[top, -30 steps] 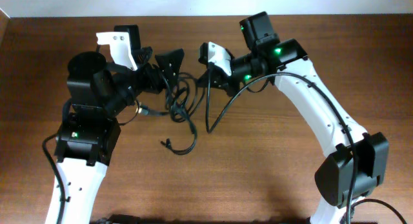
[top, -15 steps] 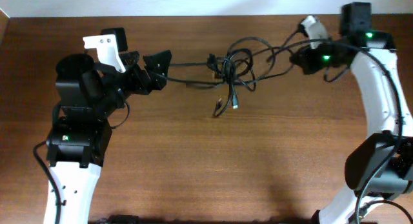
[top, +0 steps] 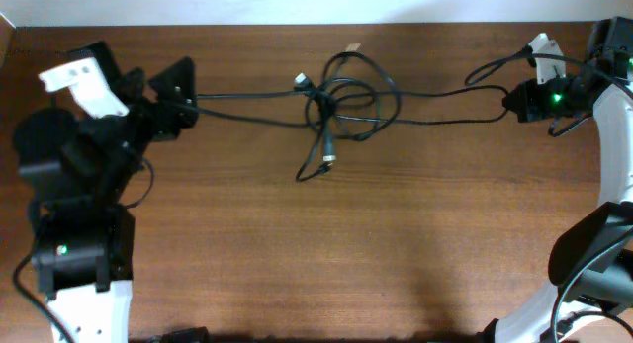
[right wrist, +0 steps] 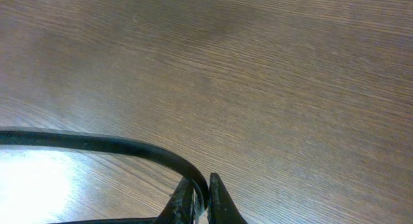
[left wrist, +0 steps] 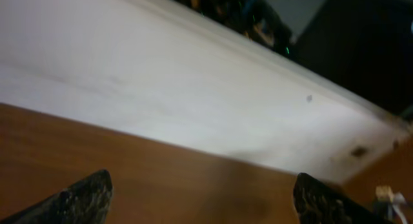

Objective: Untangle cables
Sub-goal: 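Stretch the cables by moving the grippers apart to left and right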

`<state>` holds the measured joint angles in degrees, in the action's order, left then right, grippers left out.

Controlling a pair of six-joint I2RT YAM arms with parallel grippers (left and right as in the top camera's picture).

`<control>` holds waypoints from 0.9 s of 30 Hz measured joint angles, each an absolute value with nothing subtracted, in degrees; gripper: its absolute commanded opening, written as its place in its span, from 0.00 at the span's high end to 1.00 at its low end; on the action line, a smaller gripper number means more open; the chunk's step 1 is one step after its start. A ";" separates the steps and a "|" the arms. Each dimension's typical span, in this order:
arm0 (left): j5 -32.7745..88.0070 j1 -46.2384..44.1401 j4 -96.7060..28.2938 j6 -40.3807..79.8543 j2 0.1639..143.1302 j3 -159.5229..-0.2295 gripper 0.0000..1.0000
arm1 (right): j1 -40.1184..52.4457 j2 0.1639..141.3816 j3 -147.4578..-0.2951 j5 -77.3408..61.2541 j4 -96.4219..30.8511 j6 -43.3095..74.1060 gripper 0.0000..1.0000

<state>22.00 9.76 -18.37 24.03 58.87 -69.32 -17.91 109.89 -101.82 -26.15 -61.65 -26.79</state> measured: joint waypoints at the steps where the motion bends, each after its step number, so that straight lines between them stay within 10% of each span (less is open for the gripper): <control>1: 20.86 10.57 -17.93 24.40 58.04 -69.32 0.12 | -18.33 109.89 -101.82 -26.17 -61.80 -26.81 0.96; 27: -7.81 13.61 -9.41 27.24 55.81 -69.95 0.16 | -24.99 110.10 -101.78 -12.71 -59.72 -26.17 0.96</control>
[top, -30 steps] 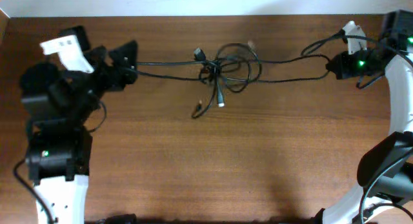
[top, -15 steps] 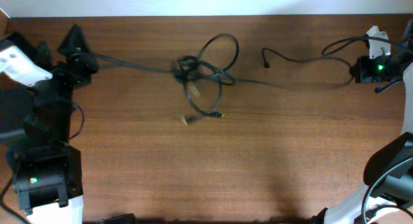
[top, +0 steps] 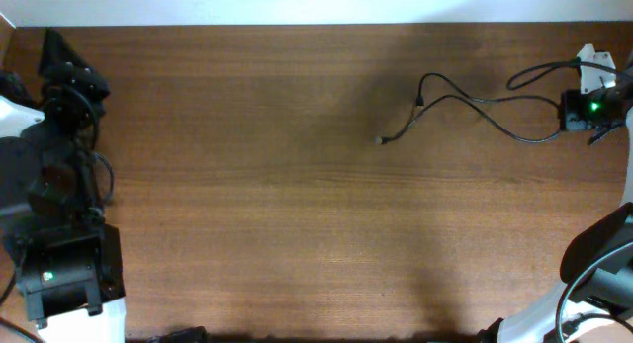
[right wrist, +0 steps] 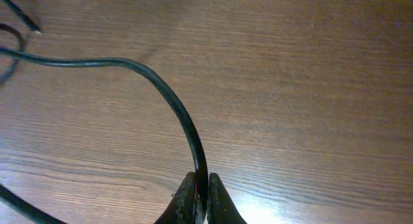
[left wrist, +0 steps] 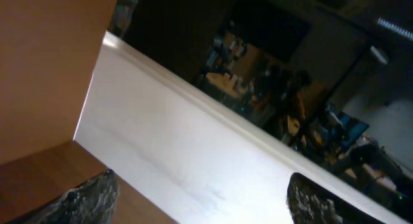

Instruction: Untangle cables

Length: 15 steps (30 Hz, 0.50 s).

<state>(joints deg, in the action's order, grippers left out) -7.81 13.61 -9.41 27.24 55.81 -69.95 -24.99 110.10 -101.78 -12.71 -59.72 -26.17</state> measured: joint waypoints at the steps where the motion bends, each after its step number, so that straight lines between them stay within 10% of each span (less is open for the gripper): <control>1: -6.37 13.63 -9.85 27.29 56.03 -69.95 0.16 | -24.99 110.10 -101.78 -13.65 -59.64 -26.17 0.96; 15: 24.05 9.82 -16.27 27.29 67.64 -70.06 0.11 | -24.99 110.34 -106.76 -22.28 -59.29 -26.17 0.96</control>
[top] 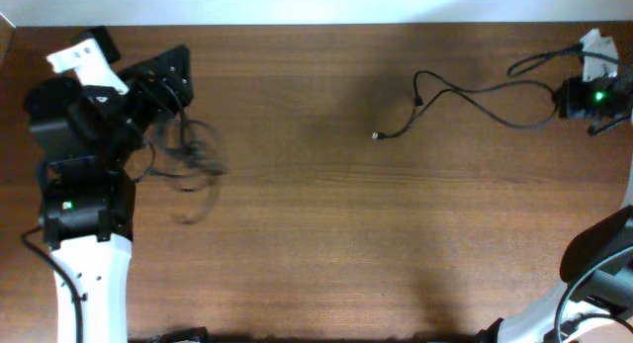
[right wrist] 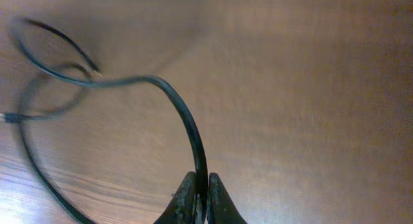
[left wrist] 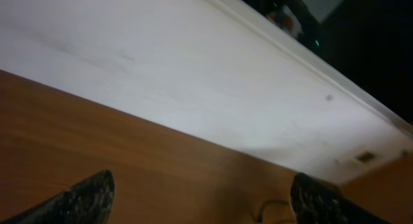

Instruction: Untangle cables

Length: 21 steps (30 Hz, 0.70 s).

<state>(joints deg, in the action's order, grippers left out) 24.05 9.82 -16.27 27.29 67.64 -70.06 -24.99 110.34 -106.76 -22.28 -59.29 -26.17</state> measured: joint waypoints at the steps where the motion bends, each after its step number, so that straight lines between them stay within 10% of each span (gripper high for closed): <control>1: 24.40 9.30 -16.29 27.29 67.72 -70.06 0.10 | -24.99 110.34 -107.50 -22.87 -59.22 -26.15 0.96; 19: 26.83 -2.96 -18.28 27.03 74.61 -70.08 0.06 | -29.87 106.24 -135.22 -45.08 -65.49 -35.11 0.96; 21: 26.83 -2.96 -18.85 27.00 74.61 -70.08 0.03 | -32.45 105.38 -135.66 -44.80 -66.89 -35.42 0.78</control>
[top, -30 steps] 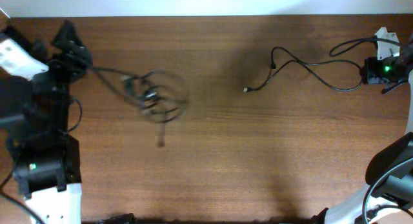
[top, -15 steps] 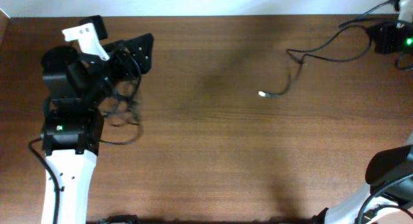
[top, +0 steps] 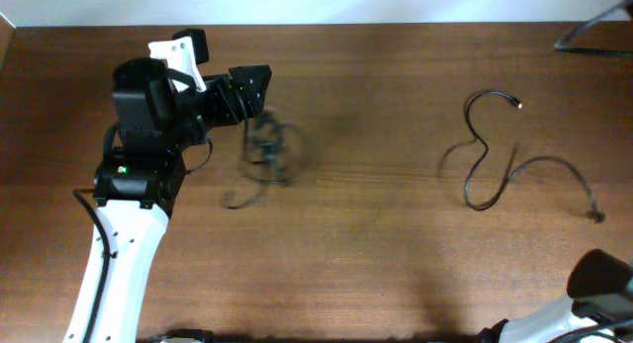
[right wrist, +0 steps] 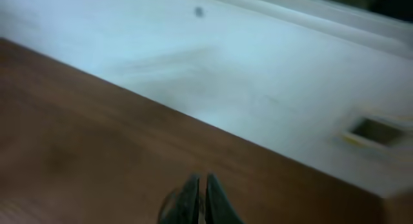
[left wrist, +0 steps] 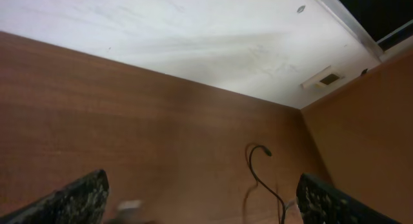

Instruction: Untangle cables

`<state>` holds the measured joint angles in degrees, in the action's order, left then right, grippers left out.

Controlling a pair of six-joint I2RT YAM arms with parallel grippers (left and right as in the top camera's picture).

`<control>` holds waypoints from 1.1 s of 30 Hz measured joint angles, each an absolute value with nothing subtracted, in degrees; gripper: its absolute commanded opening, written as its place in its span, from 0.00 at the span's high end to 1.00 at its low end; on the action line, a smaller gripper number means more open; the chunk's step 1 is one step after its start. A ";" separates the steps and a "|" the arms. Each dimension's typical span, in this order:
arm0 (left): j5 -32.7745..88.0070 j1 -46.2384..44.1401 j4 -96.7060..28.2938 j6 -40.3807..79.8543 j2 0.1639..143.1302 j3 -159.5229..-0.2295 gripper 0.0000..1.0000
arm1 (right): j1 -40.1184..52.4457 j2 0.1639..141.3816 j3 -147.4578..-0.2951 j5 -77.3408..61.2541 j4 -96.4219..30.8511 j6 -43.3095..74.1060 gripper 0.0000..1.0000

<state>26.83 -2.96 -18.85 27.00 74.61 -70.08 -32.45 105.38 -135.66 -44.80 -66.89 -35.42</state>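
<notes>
Two black cables lie apart. One is a blurred bundle [top: 265, 150] just below my left gripper [top: 261, 92]; whether it hangs from a finger cannot be told. In the left wrist view that gripper [left wrist: 201, 188] shows its fingers [left wrist: 84, 197] wide apart, with a pale blurred connector [left wrist: 129, 205] low between them. The other cable [top: 483, 163] lies loose on the table's right side, both ends showing, and is a thin hooked line [left wrist: 253, 172] far off. My right gripper [right wrist: 200, 187] is shut, raised and facing the wall, with nothing clearly between its fingers.
The brown wooden table [top: 376, 254] ends at a white wall along its far edge [right wrist: 258, 88]. A dark blurred streak [top: 593, 32] crosses the top right corner of the overhead view. The left arm's body [top: 138, 175] stands over the table's left side.
My left gripper has moved right from the far left corner, and the blurred bundle is further right with it. The right cable, held near the far right edge, now lies free nearer the front.
Both cables were knotted mid-table, stretched between my two grippers. Then the knot was gone, with only the right cable showing, in my right gripper. Then the other cable dangled by my left gripper. Now the two cables lie far apart.
</notes>
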 measured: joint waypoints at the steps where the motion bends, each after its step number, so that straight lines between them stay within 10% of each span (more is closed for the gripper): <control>1: 26.83 -2.94 -19.05 26.87 74.61 -70.08 0.01 | -34.00 105.16 -135.79 -44.38 -68.71 -36.14 0.73; 14: 26.83 -2.96 -20.21 26.63 74.61 -70.08 0.01 | -33.12 106.50 -135.28 -41.39 -85.49 -43.31 0.71; 20: 26.83 -2.94 -20.32 26.37 74.61 -70.08 0.01 | -29.47 107.11 -124.86 -40.77 -89.62 -43.88 0.50; 33: 20.05 -2.94 -23.24 23.55 74.61 -70.08 0.01 | -18.65 107.74 -103.90 -19.18 -73.58 -25.08 0.52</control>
